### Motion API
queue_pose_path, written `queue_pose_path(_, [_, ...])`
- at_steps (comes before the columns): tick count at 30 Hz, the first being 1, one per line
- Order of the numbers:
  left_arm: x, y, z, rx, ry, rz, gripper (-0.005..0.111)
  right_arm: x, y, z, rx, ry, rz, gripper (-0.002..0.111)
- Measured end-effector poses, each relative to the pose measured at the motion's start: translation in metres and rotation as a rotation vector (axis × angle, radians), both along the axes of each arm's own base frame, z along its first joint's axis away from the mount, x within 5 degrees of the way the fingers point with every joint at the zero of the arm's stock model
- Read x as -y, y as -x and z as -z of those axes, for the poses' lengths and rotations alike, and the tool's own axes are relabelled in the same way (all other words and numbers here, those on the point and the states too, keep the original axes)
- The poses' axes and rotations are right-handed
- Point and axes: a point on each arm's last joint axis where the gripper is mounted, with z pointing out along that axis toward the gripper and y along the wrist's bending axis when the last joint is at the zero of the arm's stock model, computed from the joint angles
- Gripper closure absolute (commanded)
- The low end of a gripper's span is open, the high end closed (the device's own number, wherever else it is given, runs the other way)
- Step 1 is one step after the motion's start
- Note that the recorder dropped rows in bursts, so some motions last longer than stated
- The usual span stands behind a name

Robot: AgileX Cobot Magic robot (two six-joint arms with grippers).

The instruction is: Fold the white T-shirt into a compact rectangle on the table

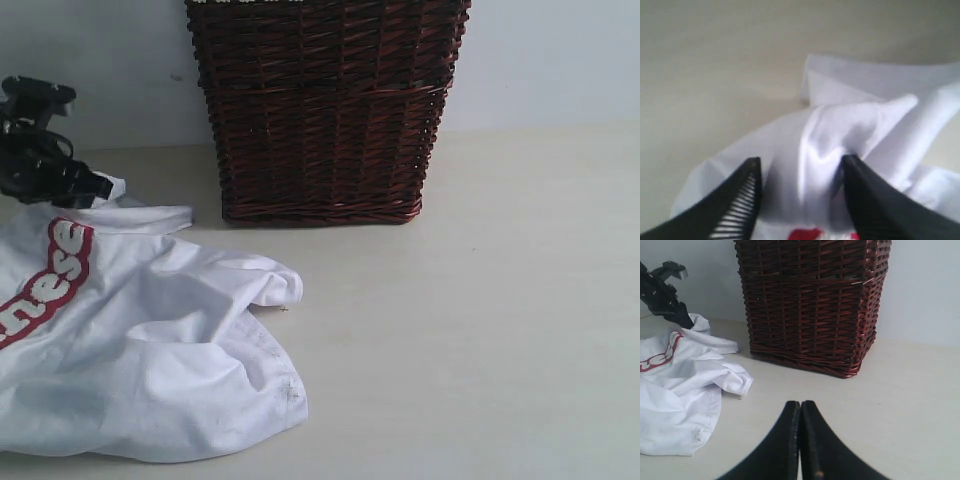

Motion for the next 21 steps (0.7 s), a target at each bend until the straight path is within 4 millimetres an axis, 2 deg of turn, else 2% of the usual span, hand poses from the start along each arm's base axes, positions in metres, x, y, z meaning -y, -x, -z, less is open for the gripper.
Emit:
queue_pose_path(3, [-0.011, 0.000, 0.019, -0.063, 0.014, -0.054, 0.040, 0.000, 0.000, 0.000, 0.000, 0.000, 0.000, 0.108])
queue_pose_path(6, [-0.019, 0.002, 0.022, -0.088, 0.019, -0.079, 0.052, 0.000, 0.000, 0.000, 0.000, 0.000, 0.000, 0.108])
queue_pose_path(8, [-0.021, 0.003, 0.017, -0.083, 0.022, -0.090, 0.061, 0.000, 0.000, 0.000, 0.000, 0.000, 0.000, 0.108])
queue_pose_path(10, [-0.022, 0.004, 0.007, -0.062, 0.023, -0.090, 0.066, 0.000, 0.000, 0.000, 0.000, 0.000, 0.000, 0.108])
queue_pose_path(12, [-0.022, 0.005, -0.011, -0.019, 0.023, -0.091, 0.065, 0.000, 0.000, 0.000, 0.000, 0.000, 0.000, 0.108])
queue_pose_path(16, [-0.028, 0.010, -0.045, 0.066, 0.028, -0.108, 0.053, 0.000, 0.000, 0.000, 0.000, 0.000, 0.000, 0.108])
queue_pose_path(18, [-0.031, 0.014, -0.051, 0.049, 0.031, -0.120, 0.050, 0.000, 0.000, 0.000, 0.004, -0.002, 0.000, 0.108])
queue_pose_path(21, [-0.032, 0.023, -0.046, -0.053, 0.027, -0.099, 0.054, 0.000, 0.000, -0.001, 0.010, -0.005, -0.001, 0.108])
